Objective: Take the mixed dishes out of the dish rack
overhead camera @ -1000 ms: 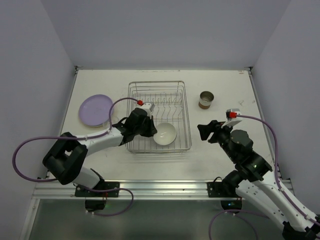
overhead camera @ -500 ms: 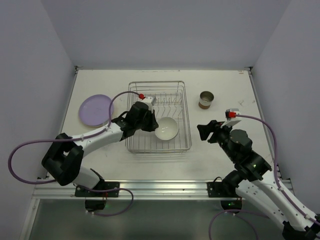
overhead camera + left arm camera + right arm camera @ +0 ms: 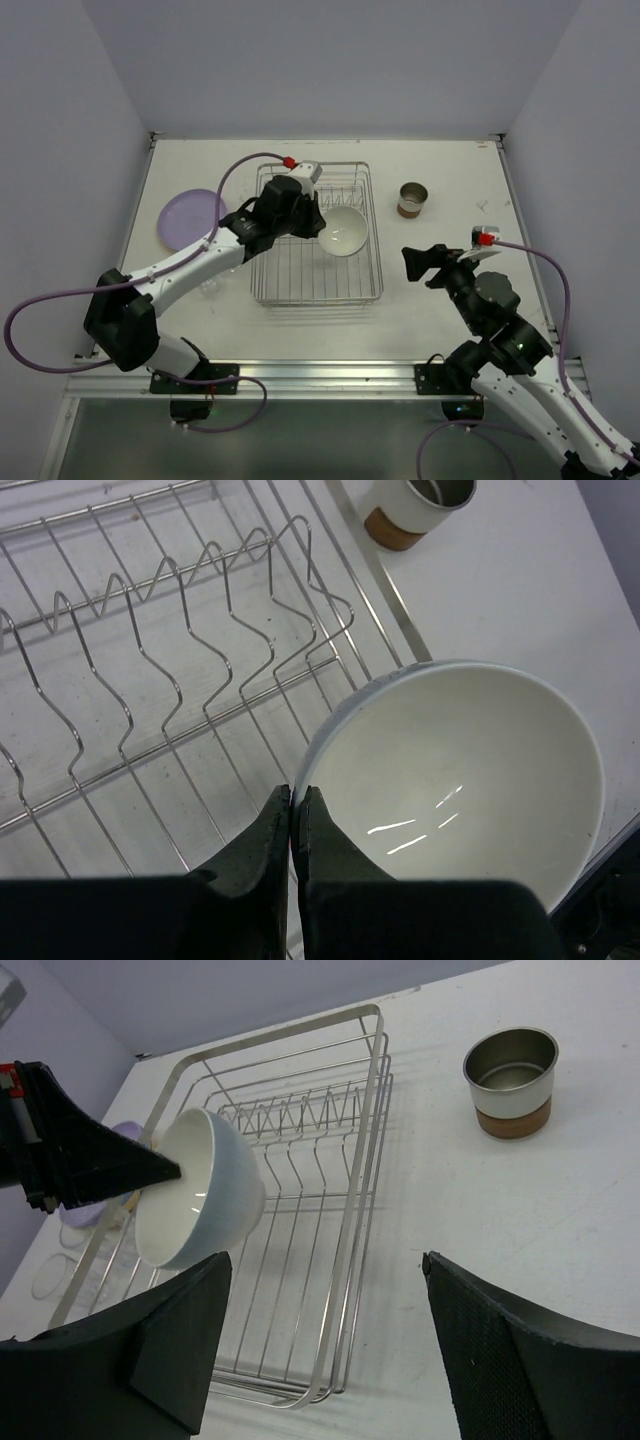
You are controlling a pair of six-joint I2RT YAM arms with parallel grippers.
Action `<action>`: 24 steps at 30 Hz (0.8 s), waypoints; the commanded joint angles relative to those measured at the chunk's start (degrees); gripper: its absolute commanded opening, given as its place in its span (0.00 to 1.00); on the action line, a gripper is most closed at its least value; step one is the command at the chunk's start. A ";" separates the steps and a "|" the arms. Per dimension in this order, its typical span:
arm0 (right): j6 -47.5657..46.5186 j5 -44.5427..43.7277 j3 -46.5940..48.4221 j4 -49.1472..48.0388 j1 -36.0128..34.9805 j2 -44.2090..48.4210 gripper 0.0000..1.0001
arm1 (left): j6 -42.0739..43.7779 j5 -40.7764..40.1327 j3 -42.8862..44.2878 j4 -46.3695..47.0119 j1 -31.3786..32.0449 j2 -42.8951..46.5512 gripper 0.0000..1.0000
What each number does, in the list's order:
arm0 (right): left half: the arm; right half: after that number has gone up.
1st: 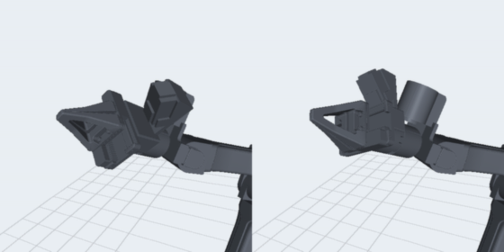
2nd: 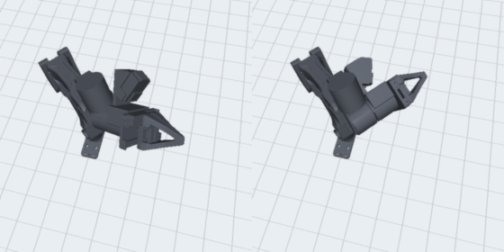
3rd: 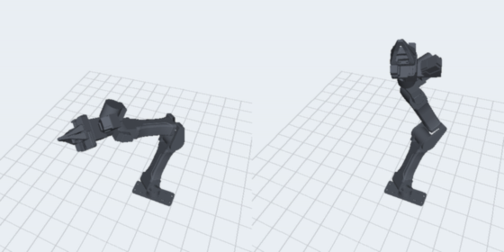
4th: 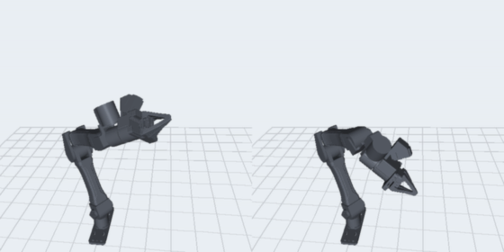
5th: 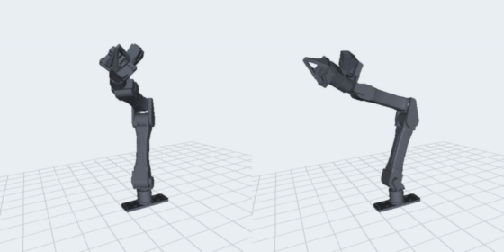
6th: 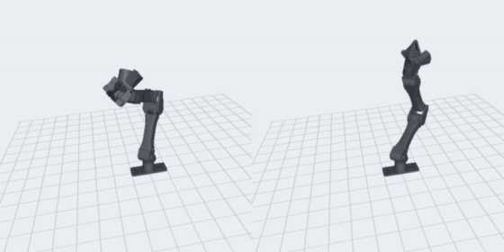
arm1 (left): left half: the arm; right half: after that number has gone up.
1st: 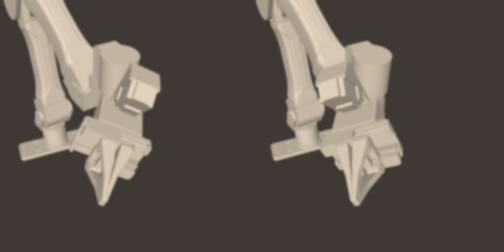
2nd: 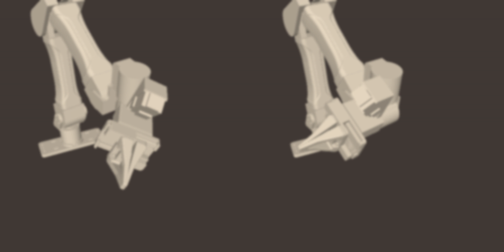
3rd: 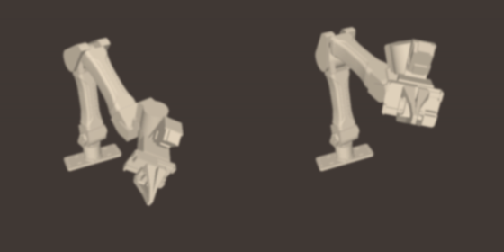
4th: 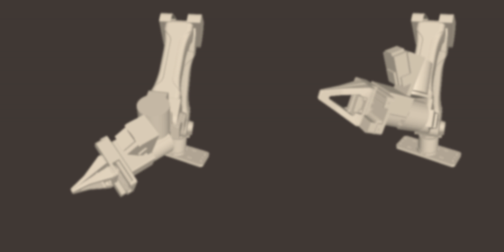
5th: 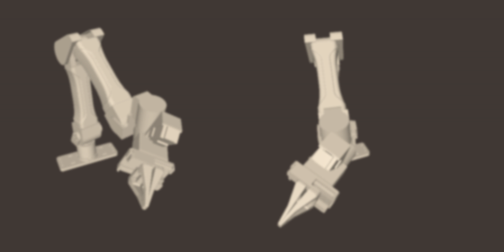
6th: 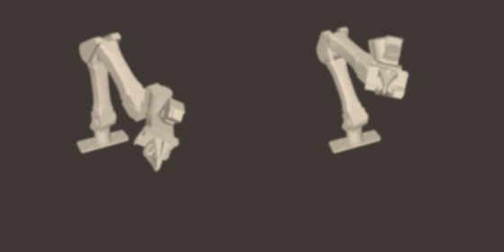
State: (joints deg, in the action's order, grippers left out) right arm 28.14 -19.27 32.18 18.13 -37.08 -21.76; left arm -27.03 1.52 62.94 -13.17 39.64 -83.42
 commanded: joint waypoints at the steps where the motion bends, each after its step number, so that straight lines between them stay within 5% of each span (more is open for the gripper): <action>1: 1.65 -4.46 -0.89 -1.26 -0.10 2.42 0.86 | 1.27 -0.20 6.31 0.17 1.75 -0.51 0.00; 7: 3.32 -7.70 -0.55 0.85 -0.10 5.67 0.99 | 1.80 -1.86 12.82 -1.50 4.91 -4.56 0.00; 24: 16.76 -26.16 0.25 9.64 -0.10 12.70 0.99 | 3.12 -3.54 32.85 -7.66 9.22 -20.99 0.00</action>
State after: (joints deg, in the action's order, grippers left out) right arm 39.42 -38.46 31.40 26.52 -37.08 -10.00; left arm -24.36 -2.09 89.76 -21.78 47.62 -102.74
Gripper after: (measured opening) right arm 0.987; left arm 0.047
